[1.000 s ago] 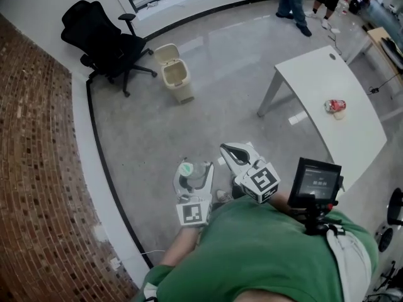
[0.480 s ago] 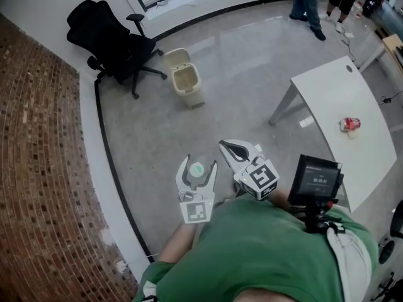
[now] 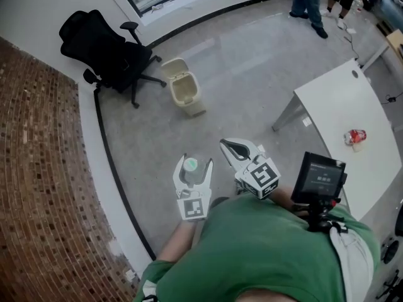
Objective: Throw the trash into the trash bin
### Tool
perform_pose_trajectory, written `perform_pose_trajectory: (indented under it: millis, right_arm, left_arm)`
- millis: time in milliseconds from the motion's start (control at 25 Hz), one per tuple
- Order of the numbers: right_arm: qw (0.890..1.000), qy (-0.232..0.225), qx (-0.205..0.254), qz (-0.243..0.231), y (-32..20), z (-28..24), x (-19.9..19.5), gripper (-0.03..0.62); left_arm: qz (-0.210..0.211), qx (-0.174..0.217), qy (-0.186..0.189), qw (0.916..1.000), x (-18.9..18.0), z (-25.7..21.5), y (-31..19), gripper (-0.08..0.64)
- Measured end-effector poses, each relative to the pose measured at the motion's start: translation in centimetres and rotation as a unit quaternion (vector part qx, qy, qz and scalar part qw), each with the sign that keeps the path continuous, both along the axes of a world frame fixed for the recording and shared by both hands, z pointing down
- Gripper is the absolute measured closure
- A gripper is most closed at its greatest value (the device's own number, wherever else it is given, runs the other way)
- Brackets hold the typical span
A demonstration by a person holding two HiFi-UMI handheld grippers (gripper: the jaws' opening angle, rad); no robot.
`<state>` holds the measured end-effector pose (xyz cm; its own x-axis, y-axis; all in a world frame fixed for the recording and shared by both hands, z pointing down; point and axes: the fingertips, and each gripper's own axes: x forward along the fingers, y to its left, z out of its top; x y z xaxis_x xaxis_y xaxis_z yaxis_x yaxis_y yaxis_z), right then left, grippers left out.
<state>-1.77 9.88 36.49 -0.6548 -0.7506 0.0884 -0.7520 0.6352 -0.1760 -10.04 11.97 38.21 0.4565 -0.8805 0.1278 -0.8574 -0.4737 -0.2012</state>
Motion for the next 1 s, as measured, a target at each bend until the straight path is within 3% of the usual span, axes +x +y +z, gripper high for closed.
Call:
perform_pose_trajectory:
  millis: [200,360,1000]
  right_arm:
    - [1.000,-0.007,-0.008,0.002,-2.3,0.6,1.1,0.589]
    - [1.000,-0.005,-0.020,-0.001,-5.3,1.0,-0.3,0.589]
    - [0.999,0.029,-0.020,0.037,-14.6,1.1,-3.7,0.589]
  left_arm:
    - [-0.010,-0.001,-0.022,0.9997,0.9,0.6,-2.2,0.229]
    - [-0.013,-0.018,-0.028,0.9994,-0.4,0.9,-5.2,0.229]
    - [0.023,-0.039,0.035,0.9983,-4.2,1.3,-15.1,0.227]
